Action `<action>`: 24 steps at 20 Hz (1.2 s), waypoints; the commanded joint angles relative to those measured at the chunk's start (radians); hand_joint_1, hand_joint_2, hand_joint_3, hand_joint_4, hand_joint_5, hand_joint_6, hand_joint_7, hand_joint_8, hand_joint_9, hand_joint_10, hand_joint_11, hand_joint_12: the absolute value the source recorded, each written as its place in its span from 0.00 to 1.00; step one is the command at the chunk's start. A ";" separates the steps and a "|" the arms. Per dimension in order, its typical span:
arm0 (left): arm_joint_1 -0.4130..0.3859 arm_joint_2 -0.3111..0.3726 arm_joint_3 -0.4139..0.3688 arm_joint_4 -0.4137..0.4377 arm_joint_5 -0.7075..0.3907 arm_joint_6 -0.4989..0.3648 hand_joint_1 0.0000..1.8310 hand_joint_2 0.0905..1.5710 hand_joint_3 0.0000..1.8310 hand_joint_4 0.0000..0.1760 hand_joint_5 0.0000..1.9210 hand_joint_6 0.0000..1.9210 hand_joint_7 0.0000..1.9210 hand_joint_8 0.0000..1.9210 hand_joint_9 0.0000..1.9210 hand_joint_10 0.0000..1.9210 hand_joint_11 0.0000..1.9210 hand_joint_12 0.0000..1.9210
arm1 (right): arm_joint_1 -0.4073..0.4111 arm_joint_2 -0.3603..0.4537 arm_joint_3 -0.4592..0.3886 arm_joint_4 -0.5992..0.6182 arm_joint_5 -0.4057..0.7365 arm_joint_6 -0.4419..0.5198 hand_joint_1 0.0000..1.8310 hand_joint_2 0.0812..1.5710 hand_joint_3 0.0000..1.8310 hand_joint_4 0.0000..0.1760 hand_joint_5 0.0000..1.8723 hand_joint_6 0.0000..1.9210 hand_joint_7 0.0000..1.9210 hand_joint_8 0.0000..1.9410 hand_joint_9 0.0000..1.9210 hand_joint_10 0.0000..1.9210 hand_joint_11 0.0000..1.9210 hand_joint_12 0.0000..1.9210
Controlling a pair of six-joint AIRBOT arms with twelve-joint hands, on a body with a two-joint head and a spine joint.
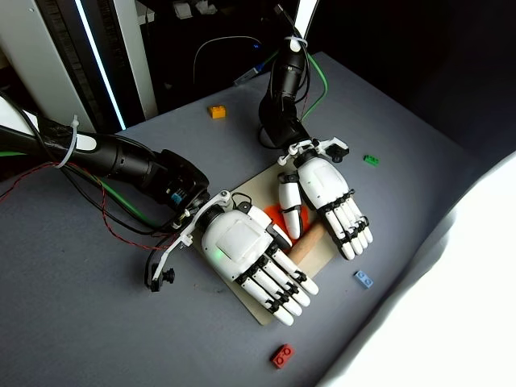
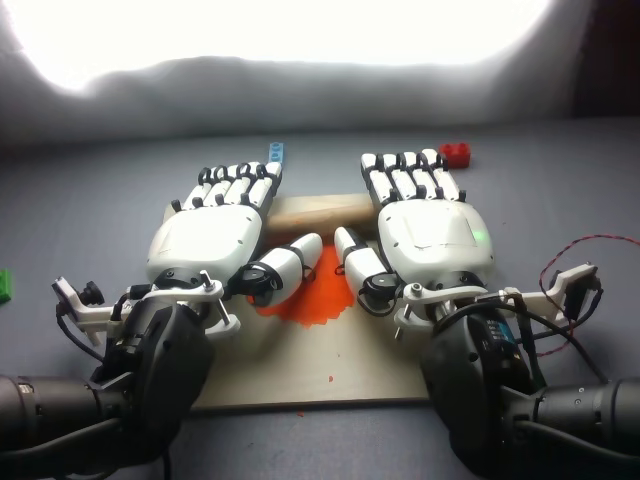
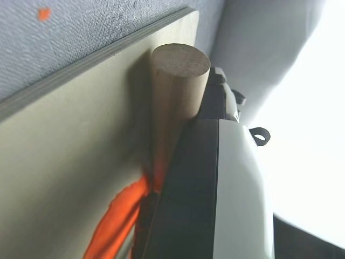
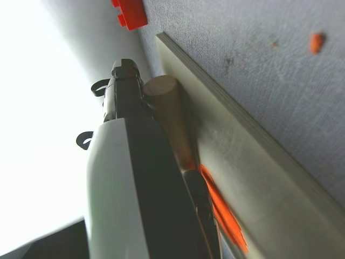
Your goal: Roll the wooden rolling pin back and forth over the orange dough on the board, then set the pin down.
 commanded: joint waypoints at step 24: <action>-0.006 0.058 -0.053 0.040 -0.048 -0.004 0.00 0.88 0.00 0.00 0.00 0.00 0.00 0.00 0.00 0.00 0.00 0.00 | -0.006 -0.005 -0.049 -0.025 0.110 -0.011 0.00 0.95 0.00 0.00 0.06 0.00 0.06 0.00 0.04 0.00 0.01 0.00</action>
